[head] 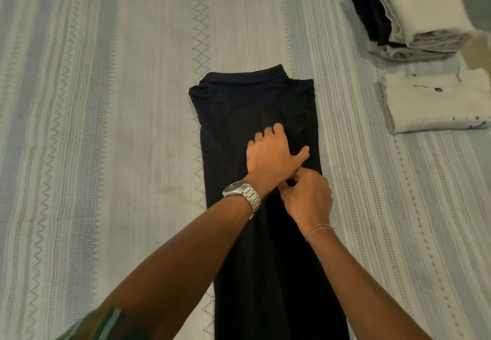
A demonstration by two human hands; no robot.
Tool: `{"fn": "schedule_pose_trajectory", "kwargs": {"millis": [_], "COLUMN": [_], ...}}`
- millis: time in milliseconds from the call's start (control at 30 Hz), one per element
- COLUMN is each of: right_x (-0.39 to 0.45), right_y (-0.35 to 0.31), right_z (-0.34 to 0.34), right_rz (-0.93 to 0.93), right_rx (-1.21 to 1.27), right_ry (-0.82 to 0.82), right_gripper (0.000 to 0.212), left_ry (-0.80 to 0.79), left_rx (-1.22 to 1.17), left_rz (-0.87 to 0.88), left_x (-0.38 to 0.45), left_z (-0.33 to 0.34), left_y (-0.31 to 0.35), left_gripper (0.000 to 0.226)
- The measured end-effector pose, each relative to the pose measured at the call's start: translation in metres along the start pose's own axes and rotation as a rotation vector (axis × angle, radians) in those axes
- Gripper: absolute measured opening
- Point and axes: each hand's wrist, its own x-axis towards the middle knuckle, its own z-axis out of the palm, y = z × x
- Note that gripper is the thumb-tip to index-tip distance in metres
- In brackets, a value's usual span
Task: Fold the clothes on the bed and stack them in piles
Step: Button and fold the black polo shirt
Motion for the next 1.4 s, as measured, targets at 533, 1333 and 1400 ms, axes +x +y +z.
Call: {"fn": "schedule_pose_trajectory", "kwargs": {"millis": [533,1333,1400], "right_x": [-0.037,-0.025,-0.021], "right_y": [-0.023,-0.031,-0.033], "right_z": [0.012,0.09,0.087], "right_rz": [-0.17,-0.785,-0.783], "right_rx": [0.015,-0.367,-0.336], "right_ry": [0.31,-0.259,-0.341], "right_gripper": [0.028,0.06,0.059], "left_ry": [-0.07,0.233,0.263], "left_rx": [-0.796,-0.271,-0.201], "left_rz": [-0.365,-0.415,-0.489], "left_x": [0.018,0.007,0.005], "left_z": [-0.017,-0.028,-0.03], "left_y": [-0.022,-0.124,-0.116], "left_gripper": [0.035,0.028,0.036]}}
